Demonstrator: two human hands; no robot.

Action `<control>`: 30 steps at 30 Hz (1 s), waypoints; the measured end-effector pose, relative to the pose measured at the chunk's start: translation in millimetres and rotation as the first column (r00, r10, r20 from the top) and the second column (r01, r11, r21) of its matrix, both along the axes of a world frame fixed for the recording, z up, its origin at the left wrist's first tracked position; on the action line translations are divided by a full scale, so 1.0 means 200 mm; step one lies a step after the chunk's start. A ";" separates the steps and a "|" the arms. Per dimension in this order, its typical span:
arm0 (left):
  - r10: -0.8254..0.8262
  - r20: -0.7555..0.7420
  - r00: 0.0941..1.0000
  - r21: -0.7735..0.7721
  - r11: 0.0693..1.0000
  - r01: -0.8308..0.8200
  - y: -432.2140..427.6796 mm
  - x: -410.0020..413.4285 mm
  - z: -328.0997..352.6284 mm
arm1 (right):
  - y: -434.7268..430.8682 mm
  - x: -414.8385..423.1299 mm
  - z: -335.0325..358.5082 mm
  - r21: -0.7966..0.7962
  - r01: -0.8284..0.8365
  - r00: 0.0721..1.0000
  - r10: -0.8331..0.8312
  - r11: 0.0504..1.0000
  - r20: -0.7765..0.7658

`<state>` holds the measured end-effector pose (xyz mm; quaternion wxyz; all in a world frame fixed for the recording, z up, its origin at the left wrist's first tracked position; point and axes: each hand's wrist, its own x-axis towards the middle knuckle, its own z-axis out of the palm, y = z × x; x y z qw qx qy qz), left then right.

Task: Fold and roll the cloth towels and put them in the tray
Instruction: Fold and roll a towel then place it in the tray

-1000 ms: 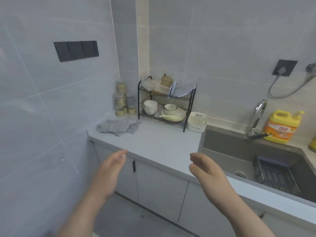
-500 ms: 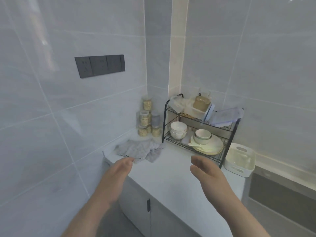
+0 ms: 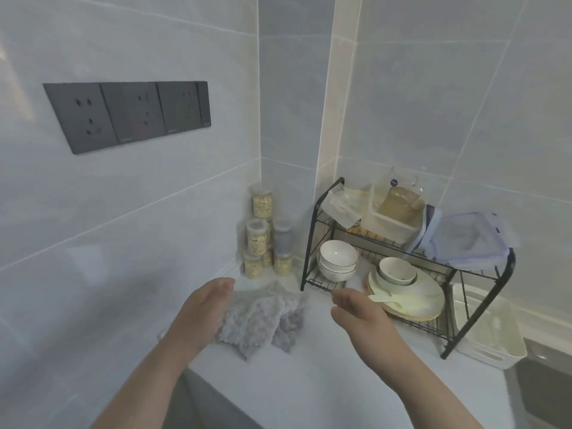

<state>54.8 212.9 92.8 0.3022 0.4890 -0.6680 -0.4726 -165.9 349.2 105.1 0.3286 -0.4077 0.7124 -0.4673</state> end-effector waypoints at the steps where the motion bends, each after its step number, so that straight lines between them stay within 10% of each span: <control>1: -0.030 0.013 0.999 0.019 0.999 0.030 -0.12 0.00 -0.03 | -0.10 0.02 -0.03 0.019 0.022 1.000 -0.022 1.000 0.002; 20: -0.375 0.409 0.832 0.077 0.923 0.378 -1.01 -0.11 -0.94 | -0.86 0.14 -0.60 0.139 0.138 0.982 -0.154 0.981 0.112; 25: -0.348 0.552 0.758 -0.138 0.858 0.495 -1.06 -0.09 -1.20 | -1.12 0.00 -0.95 0.117 0.081 0.986 -0.062 0.990 -0.153; 30: -0.219 0.339 0.915 -0.435 0.826 0.358 -1.05 -0.06 -1.37 | -1.13 -0.05 -1.32 0.102 0.035 0.875 0.019 0.994 -0.484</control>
